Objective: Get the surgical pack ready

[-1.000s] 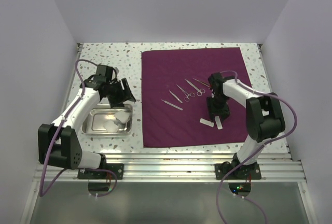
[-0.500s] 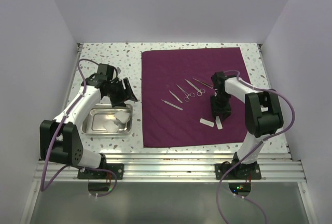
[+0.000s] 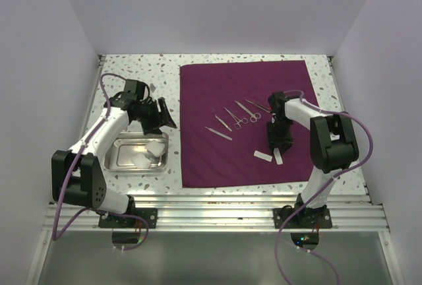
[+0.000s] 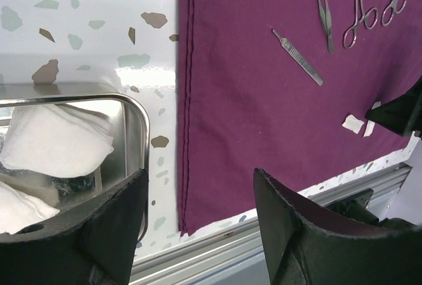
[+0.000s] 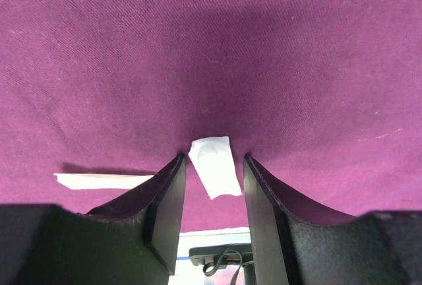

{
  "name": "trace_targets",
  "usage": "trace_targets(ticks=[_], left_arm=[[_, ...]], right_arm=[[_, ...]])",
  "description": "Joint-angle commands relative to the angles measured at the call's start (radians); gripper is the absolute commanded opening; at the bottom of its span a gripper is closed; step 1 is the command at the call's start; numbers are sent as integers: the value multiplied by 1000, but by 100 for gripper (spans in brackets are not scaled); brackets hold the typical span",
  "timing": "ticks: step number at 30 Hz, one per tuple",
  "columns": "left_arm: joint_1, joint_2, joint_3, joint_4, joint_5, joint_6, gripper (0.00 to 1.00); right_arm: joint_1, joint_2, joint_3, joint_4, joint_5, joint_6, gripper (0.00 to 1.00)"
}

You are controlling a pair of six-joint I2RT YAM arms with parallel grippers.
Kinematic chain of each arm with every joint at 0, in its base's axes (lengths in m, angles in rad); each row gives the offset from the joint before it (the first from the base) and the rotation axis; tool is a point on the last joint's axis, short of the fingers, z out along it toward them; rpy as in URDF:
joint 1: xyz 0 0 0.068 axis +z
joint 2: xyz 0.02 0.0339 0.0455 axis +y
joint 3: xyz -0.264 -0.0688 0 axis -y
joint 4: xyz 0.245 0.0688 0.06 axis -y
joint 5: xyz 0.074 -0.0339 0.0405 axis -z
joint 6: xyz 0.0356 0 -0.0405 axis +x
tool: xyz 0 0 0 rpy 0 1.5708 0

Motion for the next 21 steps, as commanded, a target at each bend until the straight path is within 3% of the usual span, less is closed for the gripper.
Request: trace_targets(ticks=[1,21], left_arm=[[-9,7,36,22,35,31,68],[-128,44,124,-7,56,72,70]], right_arm=[[1,-16,-26,19,-16,13,44],[1,-68,-8,1,3,38,32]])
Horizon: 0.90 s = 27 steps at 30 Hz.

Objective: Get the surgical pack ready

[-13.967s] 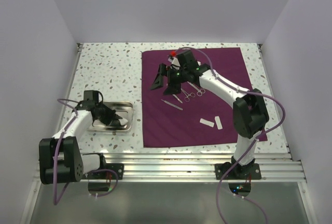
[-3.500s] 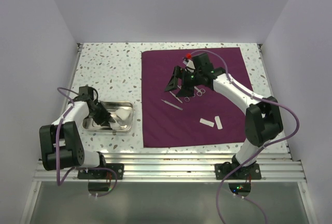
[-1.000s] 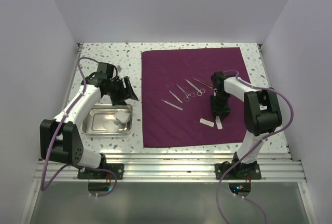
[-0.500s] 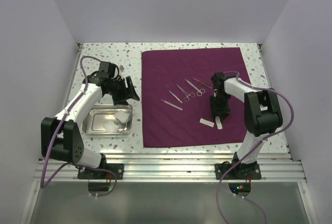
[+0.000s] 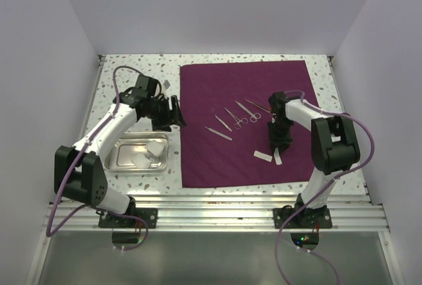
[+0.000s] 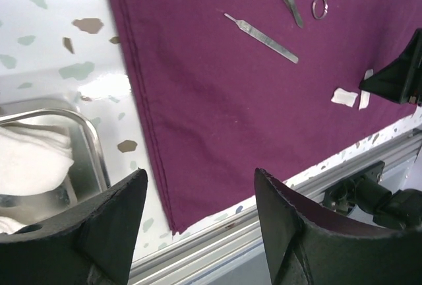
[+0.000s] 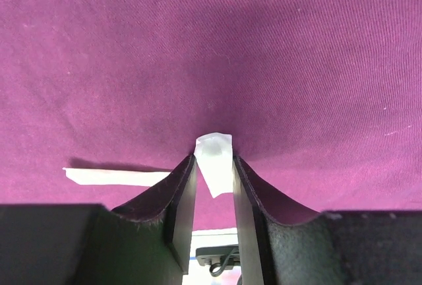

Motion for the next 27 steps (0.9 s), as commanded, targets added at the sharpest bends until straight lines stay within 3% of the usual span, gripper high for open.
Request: trace_targets(ticks=[1,14,21,27], left_arm=[[-46,21,55,18,58,28,70],[-233,151,97,245,219,-95,75],[-351,243,153,535,264,-225,75],[-403,332,227,610,238,-270,72]], right_arm=[[-1,-54,17,-23,11,19,32],[-1,-131,170,-109,-95,79,31],[10,-154,304,-83,-315,263,31],[39,-166,350,-38,-391,378,30]])
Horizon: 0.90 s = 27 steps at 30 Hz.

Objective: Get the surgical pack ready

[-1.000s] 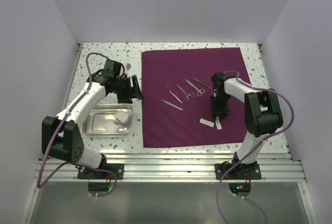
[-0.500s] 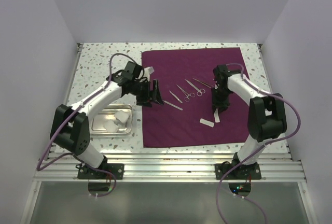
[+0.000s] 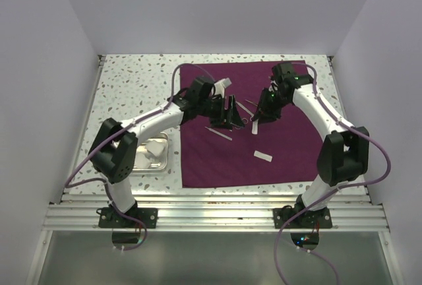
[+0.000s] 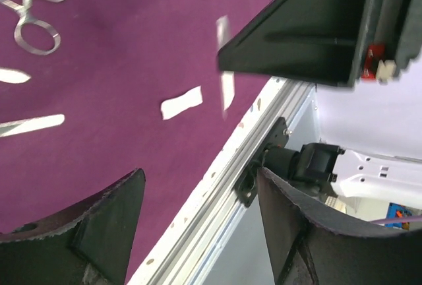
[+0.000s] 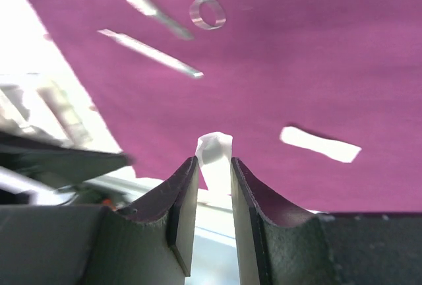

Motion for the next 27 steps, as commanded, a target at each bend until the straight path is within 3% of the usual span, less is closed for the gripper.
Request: trace_targets(ticks=[1,14,17,20,23,24,27], left_arm=[[-22,32,72,118,-1,-55,72],[-48,152,143,58,-13,-77,56],[-47,158,150,58,-15,-80,42],[-47,158,152,61,-4,-83,13],[-33,132,130,47,-7,-77,0],[-16,118,91,49,-7,-78,0],[41,34,-38,92,-1,-98,0]], right_arm=[[24,-47,40,33,-100,113,30],[69,-64,20,79,-140,182,30],[73,-61,19,82,-149,183,30],[76,-62,11,85,-152,180,32],[76,-50,28,67,-138,153,42],[76,-45,36,56,-137,144,51],[75,-27,82,13,-104,101,56]])
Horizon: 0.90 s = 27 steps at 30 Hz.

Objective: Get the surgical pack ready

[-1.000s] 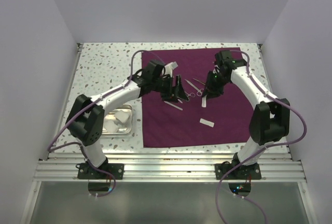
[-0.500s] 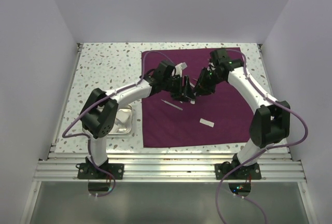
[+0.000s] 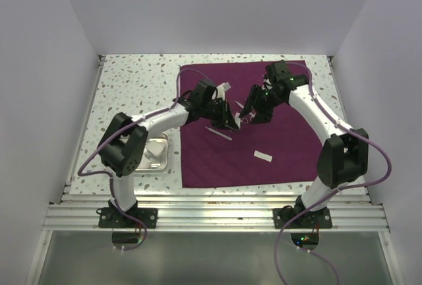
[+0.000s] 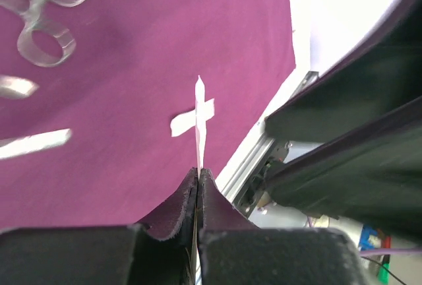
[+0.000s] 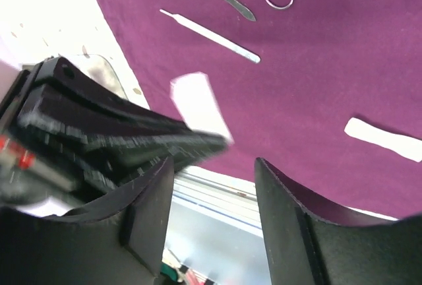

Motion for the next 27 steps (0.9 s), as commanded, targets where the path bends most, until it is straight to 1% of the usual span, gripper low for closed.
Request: trace_targets(ticks=[1,2,4,5,6,7,8,9,10,11,12,13,14,15,16,17,20,26,27], left_arm=[[73,-149,-122,42,5,-16,0],[92,-177,-180,27,-6,-15,0],[151,-279,-251,15,-20,-21,0],[194,-321,-329,-8,-40,-23,0],[219,-365,-369,-23,-51,-27,0],[243,-457,-407,-40,-61,-38,0],[269,-505,-479,-81,-90,-47,0],[332,-554,-512,-109,-110,-58,0],[363,-657,-543,-170,-129,-82,0],[450,-709,-593,-210,-173,-96,0],[496,-759,-612,-259,-198,-116,0],[551,-846,-627,-346,-216,-118,0],[657,-885,-648,-385,-245,-118,0],[711,-917,-655,-425,-262,-109,0],[739,-948,-652,-495,-288,-107,0],[745,-942,-623,-531,-364,-104,0],[768,-901,-616,-569,-411,-119,0],[805,-810,-644,-530,-404,-193,0],[810,-774,-641,-530,-408,-200,0]], right_arm=[[4,-3,83,-51,7,-49,56],[6,5,103,-61,28,-67,58],[4,13,116,-68,36,-77,59],[4,20,125,-71,39,-86,60],[4,25,128,-77,37,-93,60],[6,27,129,-82,36,-101,61],[6,30,125,-81,36,-110,61],[4,33,117,-79,37,-113,61],[4,33,103,-73,31,-117,61],[4,34,97,-71,28,-126,61],[4,37,91,-65,31,-129,61],[6,39,77,-62,27,-133,61],[6,39,70,-55,22,-135,61],[4,39,62,-42,17,-135,61],[4,47,53,-41,14,-136,61],[6,50,50,-39,8,-141,61],[6,59,45,-45,-1,-162,61],[4,39,24,-68,11,-202,62],[6,34,10,-68,14,-204,62]])
